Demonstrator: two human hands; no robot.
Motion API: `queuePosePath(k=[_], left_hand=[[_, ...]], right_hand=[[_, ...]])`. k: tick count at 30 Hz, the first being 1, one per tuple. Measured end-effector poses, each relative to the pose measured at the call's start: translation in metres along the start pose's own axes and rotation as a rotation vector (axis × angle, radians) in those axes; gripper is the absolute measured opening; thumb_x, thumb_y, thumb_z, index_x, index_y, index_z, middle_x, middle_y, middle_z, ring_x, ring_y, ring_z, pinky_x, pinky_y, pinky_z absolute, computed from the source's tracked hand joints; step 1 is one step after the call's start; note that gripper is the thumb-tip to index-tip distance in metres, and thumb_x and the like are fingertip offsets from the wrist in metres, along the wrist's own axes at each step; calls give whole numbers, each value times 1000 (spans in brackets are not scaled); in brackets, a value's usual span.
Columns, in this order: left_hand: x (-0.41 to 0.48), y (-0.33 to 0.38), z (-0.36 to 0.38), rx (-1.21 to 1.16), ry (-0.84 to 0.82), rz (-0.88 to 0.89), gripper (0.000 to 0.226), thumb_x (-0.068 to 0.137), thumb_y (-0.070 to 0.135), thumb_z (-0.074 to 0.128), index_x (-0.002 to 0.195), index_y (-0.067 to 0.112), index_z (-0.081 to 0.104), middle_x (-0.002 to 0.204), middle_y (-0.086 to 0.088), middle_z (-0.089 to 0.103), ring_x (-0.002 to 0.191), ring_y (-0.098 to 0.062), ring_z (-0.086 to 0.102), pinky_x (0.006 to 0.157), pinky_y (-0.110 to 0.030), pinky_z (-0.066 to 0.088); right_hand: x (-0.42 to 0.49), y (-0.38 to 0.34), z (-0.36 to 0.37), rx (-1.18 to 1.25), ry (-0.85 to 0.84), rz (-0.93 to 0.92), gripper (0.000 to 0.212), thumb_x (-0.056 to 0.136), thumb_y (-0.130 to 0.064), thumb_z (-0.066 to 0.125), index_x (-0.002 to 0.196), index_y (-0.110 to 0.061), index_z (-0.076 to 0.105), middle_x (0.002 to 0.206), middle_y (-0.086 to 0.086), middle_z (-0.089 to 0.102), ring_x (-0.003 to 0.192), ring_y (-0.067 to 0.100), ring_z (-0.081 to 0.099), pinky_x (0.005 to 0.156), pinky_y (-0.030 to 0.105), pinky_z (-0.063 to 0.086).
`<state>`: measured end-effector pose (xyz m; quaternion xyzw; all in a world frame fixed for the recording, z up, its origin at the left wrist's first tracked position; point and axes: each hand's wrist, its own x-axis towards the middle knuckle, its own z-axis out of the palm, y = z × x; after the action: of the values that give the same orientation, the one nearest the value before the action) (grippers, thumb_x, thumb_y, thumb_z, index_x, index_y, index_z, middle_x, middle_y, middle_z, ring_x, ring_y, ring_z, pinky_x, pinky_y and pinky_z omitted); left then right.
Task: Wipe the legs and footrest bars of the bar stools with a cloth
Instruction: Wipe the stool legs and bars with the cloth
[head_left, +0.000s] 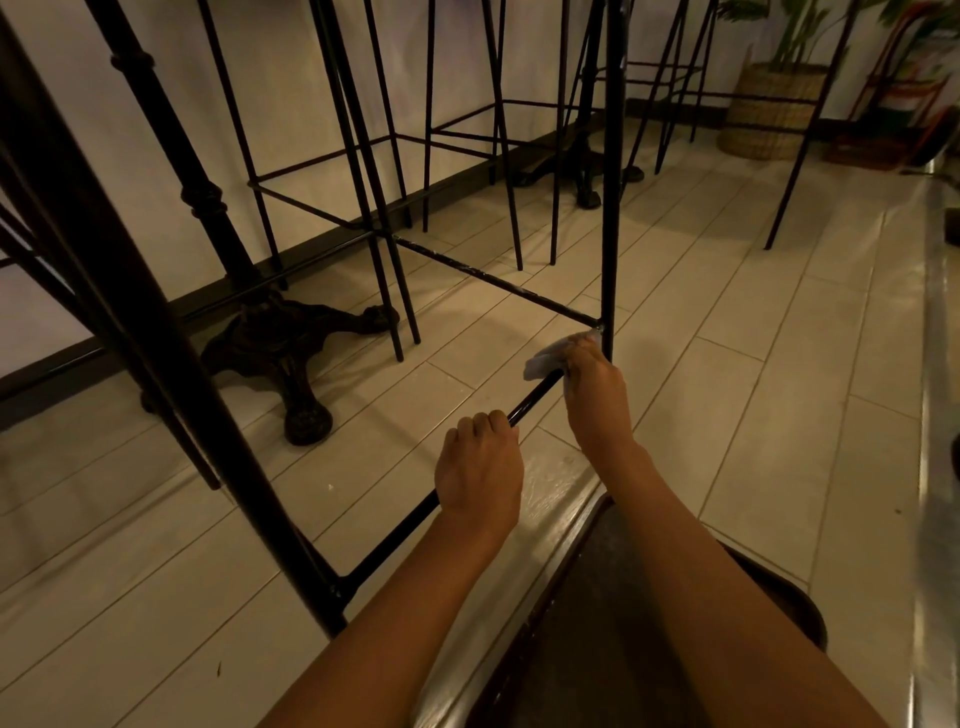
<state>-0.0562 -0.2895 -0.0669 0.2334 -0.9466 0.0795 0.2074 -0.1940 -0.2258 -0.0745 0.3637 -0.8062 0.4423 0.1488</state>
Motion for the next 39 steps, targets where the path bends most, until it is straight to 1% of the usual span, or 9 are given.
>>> queuePosePath(k=[7,11,14,17,24,28,32,37,39], left_hand=[[-1,-1,-1,45,22,19,27,57,24,86,63,11,64,55,-2,59,48,-13,54,46,-22,43],[-2,1,0,81,-19,38,22,66,26,81,71,11,66,62,-2,62,54,-13,56,50,-24,44],[-3,0,1,99,-44,61,15,80,26,70,81,12,66,71,-2,64,62,-14,58,57,-24,46],[-2,0,1,84,-17,42,21,70,27,79,71,11,65,61,-3,62,53,-13,55,49,-24,44],[0,0,2,62,8,33,25,60,25,85,65,11,64,55,-2,59,48,-13,53,46,-22,43],[0,-1,4,65,36,37,24,62,25,84,65,12,64,55,-2,59,48,-13,53,46,-22,42],[0,-2,4,42,58,44,22,69,26,80,66,12,64,55,-2,59,48,-13,52,46,-22,41],[-2,-4,4,57,58,75,22,67,26,80,68,11,64,58,-3,60,49,-14,53,47,-23,42],[-1,-4,3,67,52,83,22,66,25,81,68,11,64,59,-3,60,50,-14,53,48,-23,42]], right_hand=[[20,9,-10,43,-10,69,36,84,9,49,84,-25,63,98,0,65,92,2,59,104,23,40],[16,6,-8,68,2,89,44,86,9,47,81,-34,57,96,1,66,92,6,62,102,28,43],[11,1,-8,90,18,41,38,85,10,48,81,-26,60,97,2,63,89,10,61,99,13,39],[12,3,-9,93,9,29,37,85,11,49,81,-24,61,97,3,63,86,7,62,95,6,37],[30,20,-7,81,-30,80,58,85,11,44,73,-45,48,89,4,69,92,12,64,92,-4,29],[29,16,-7,78,-36,139,55,87,9,40,70,-43,47,94,6,67,93,13,63,96,1,31],[25,8,-7,-40,-75,126,53,85,7,49,65,-41,41,105,7,62,95,17,63,102,39,44],[30,14,-13,0,-74,79,37,83,12,47,79,-24,56,101,4,63,84,2,57,101,33,44],[30,13,-15,4,-60,40,41,81,16,48,82,-25,56,99,3,62,83,0,54,98,19,43]])
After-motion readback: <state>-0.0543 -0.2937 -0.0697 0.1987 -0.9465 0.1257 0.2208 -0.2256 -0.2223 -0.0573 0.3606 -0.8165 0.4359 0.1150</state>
